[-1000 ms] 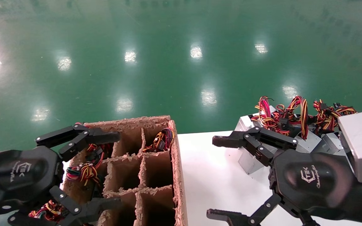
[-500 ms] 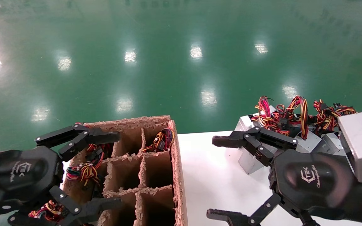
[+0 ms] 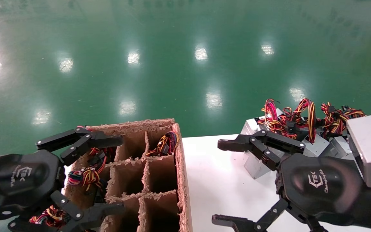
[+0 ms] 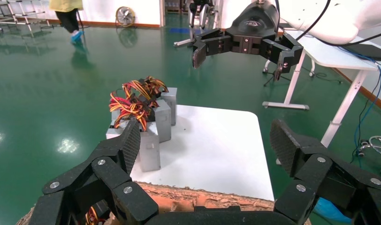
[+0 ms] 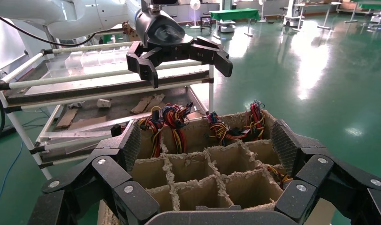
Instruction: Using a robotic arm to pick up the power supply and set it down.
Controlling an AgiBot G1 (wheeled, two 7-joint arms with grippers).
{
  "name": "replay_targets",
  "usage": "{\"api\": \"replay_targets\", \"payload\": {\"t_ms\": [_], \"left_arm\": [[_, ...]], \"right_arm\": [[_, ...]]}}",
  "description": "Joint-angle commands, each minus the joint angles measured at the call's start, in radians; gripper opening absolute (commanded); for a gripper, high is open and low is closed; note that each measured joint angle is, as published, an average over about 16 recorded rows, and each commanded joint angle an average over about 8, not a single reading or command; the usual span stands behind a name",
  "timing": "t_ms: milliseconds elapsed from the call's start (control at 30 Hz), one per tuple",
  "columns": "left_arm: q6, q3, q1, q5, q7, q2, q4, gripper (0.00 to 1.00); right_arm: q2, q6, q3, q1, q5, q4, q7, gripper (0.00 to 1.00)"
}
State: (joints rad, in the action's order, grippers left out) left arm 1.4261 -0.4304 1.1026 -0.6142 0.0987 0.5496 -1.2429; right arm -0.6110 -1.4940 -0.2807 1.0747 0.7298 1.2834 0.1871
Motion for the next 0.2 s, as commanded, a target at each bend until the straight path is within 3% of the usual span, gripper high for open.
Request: {"api": "replay_targets", "payload": {"t_ms": [33,200], "left_arm": [[0.000,0.000,0.000,0.000,0.000,0.000,0.000,1.00],[0.000,0.000,0.000,0.000,0.000,0.000,0.000,1.00]], "right_arm": [[0.000,0.000,0.000,0.000,0.000,0.000,0.000,1.00],[0.000,0.000,0.000,0.000,0.000,0.000,0.000,1.00]]}}
